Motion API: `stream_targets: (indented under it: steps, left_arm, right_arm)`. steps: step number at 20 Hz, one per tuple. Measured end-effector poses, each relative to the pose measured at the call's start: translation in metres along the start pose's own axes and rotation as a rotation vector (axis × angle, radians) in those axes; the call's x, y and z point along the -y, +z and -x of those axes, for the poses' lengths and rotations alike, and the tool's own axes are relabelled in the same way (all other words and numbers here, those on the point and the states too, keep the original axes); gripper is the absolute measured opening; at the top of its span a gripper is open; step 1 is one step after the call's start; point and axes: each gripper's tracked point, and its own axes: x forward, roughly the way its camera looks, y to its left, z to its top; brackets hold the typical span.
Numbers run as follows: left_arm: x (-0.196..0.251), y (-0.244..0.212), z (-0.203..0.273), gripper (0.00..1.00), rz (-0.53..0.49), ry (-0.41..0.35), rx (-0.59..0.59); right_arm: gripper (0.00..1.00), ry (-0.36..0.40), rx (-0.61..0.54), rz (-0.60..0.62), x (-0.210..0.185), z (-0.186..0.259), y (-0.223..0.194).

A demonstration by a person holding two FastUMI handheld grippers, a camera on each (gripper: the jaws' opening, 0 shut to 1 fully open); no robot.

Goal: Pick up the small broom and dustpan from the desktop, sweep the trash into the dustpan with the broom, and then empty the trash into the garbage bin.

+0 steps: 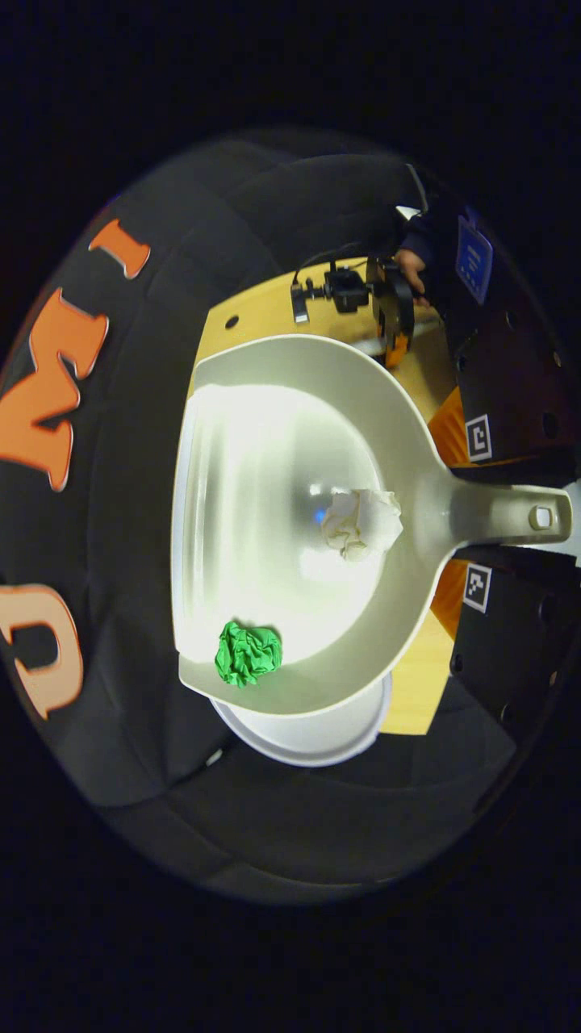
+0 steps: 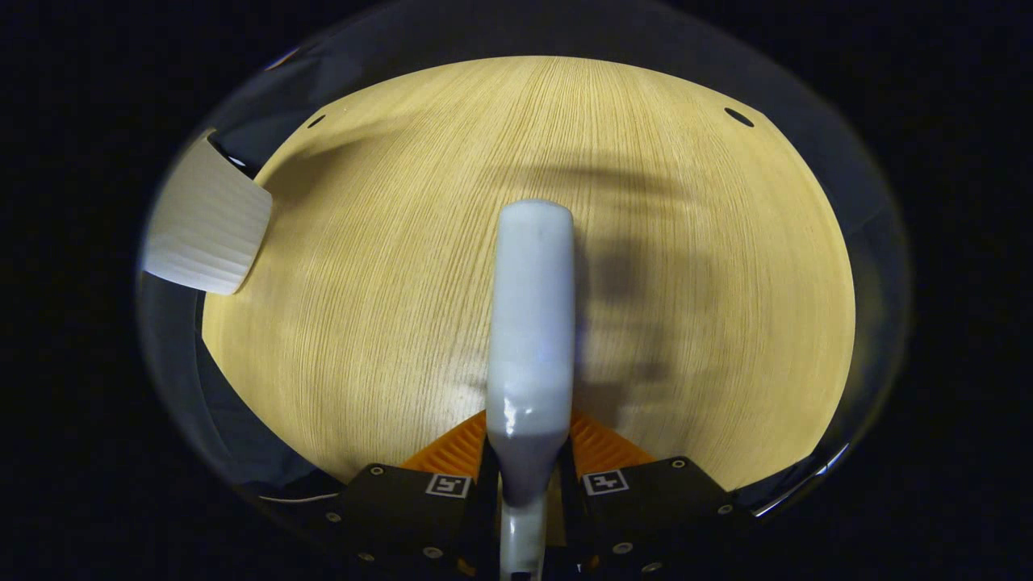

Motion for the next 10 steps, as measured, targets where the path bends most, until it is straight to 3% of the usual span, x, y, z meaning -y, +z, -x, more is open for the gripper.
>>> stream_targets:
  steps: [1, 2, 4, 5, 6, 7, 8, 9, 10]
  left_arm:
    - [-0.015, -0.002, 0.001, 0.31, 0.014, 0.036, -0.01]
    - [-0.03, -0.004, 0.005, 0.32, 0.017, 0.071, -0.021]
    - [-0.043, -0.004, 0.005, 0.32, 0.017, 0.139, -0.035]
    - [-0.05, -0.002, 0.006, 0.31, 0.014, 0.168, -0.034]
    - [-0.059, -0.004, 0.005, 0.31, -0.003, 0.208, -0.044]
    - [-0.07, 0.001, 0.005, 0.32, -0.025, 0.254, -0.053]
    - [-0.074, 0.008, 0.002, 0.31, -0.056, 0.309, -0.068]
    - [-0.075, 0.014, 0.005, 0.31, -0.108, 0.364, -0.084]
    - [-0.076, 0.02, 0.009, 0.31, -0.153, 0.42, -0.091]
  right_arm:
    - [0.37, -0.004, 0.0, -0.007, 0.0, -0.001, -0.001]
    - [0.28, 0.0, 0.004, -0.017, -0.001, 0.0, 0.002]
    - [0.47, 0.028, 0.013, -0.039, -0.004, 0.003, 0.005]
    - [0.66, 0.031, 0.014, -0.043, -0.003, 0.003, 0.009]
    - [0.59, 0.032, 0.019, -0.042, -0.003, 0.003, 0.011]
    - [0.65, 0.028, 0.019, -0.038, -0.002, 0.002, 0.01]
    - [0.6, 0.031, 0.015, -0.035, -0.003, 0.002, 0.008]
    - [0.72, 0.033, 0.014, -0.032, -0.004, 0.004, 0.007]
    - [0.73, 0.037, 0.017, -0.033, -0.005, 0.005, 0.008]
